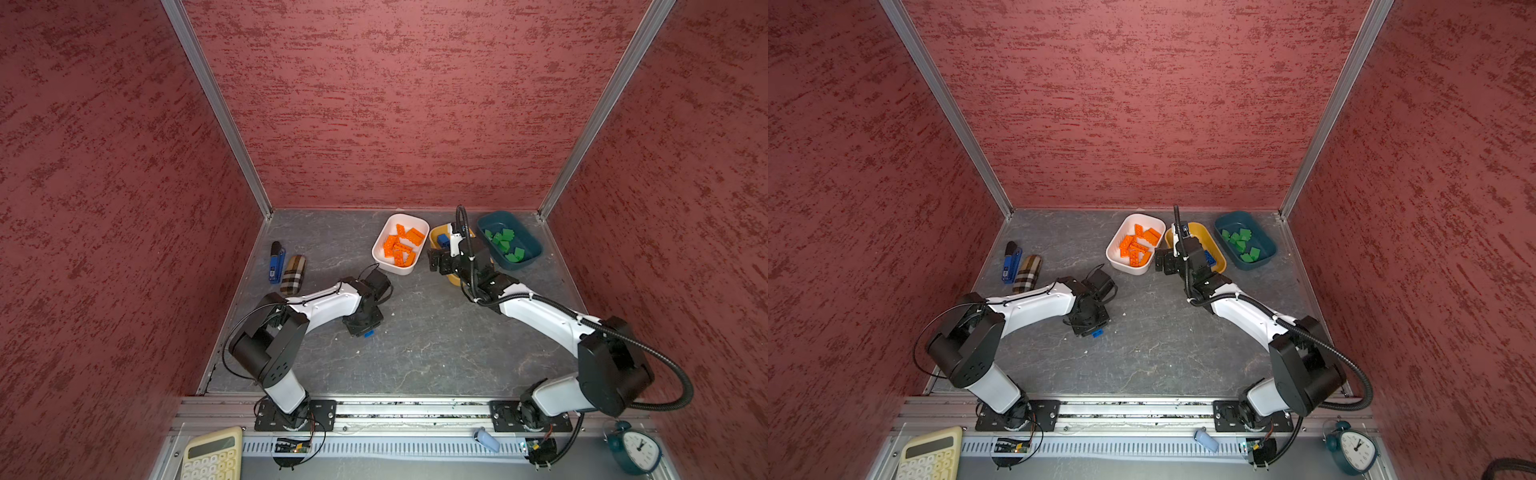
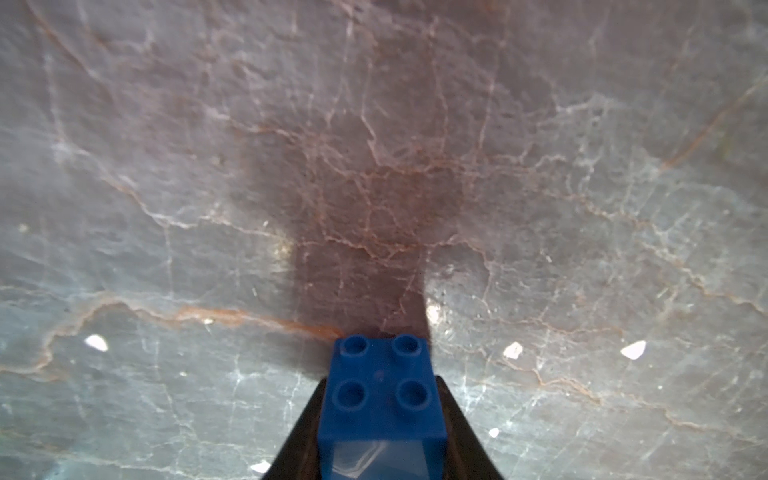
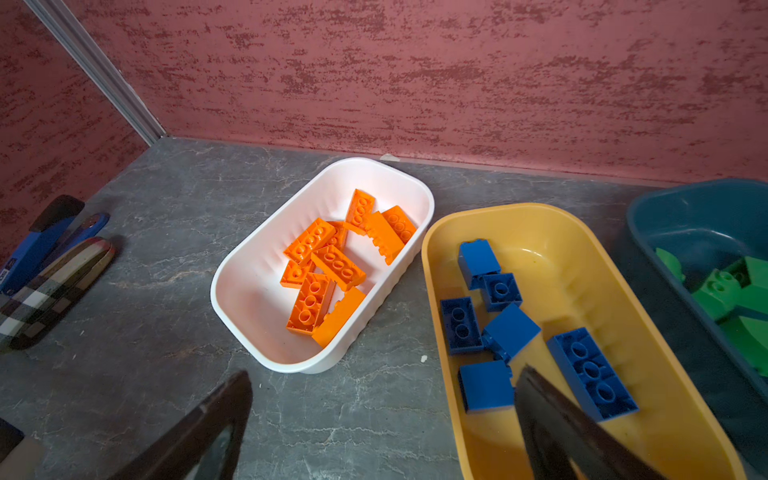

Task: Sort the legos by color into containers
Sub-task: 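Carry the blue brick with left and drop it into the yellow tub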

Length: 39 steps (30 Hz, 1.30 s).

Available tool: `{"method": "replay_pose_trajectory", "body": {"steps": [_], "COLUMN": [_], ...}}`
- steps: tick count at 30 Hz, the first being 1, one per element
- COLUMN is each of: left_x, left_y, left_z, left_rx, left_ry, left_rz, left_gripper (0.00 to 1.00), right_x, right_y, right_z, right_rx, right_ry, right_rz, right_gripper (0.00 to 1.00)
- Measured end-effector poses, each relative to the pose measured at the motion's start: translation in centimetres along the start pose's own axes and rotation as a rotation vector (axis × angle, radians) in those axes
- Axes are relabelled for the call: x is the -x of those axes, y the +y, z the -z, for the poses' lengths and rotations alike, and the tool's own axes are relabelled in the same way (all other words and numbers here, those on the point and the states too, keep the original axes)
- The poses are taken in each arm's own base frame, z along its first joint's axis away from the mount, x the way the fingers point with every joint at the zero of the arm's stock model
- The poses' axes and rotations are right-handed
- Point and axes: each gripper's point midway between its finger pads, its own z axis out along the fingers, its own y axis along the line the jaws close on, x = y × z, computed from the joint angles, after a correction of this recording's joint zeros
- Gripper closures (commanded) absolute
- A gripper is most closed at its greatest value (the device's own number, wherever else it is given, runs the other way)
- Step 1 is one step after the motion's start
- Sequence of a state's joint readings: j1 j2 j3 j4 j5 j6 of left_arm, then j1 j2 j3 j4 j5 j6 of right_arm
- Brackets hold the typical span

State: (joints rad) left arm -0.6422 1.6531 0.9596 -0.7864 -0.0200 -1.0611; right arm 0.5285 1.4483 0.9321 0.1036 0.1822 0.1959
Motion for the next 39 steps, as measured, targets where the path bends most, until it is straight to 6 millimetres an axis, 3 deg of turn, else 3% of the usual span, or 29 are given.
{"method": "replay_pose_trajectory", "body": {"steps": [6, 15, 18, 25, 30, 34, 39], "left_x": [-0.7, 0.7, 2.0, 5.0, 6.7, 8.1, 9.9], "left_y": [-1.4, -7.0, -10.4, -20.4, -27.1, -31.6, -36.5], "left_z": [0.6, 4.0, 5.7, 8.9, 11.0, 11.3, 10.0], "left_rx": [-0.024, -0.174, -0.27, -0.491, -0.638, -0.718, -0.804], "left_ry": [-0.029, -0.121, -0.177, -0.29, -0.334, -0.349, -0.341], "left_rz": [-0.073, -0.214, -0.243, -0.333, -0.399, -0.432, -0.464], "left_gripper": [0.7, 0.71, 0.71, 0.7, 0.69, 0.68, 0.66], "right_x": [0.3, -1.2, -1.4, -2.6, -3.4, -3.1, -3.0], "right_y": [-1.0, -3.2, -4.2, -8.2, -10.0, -10.6, -11.4], "right_z": [1.5, 3.3, 4.0, 5.3, 6.0, 7.3, 8.8], "right_rx": [-0.035, -0.12, -0.157, -0.269, -0.323, -0.323, -0.334], "right_ry": [-0.03, -0.046, -0.064, -0.111, -0.121, -0.155, -0.191], "right_rz": [-0.052, -0.115, -0.154, -0.347, -0.421, -0.444, -0.463], "right_gripper": [0.01, 0.01, 0.01, 0.01, 0.01, 0.01, 0.01]}}
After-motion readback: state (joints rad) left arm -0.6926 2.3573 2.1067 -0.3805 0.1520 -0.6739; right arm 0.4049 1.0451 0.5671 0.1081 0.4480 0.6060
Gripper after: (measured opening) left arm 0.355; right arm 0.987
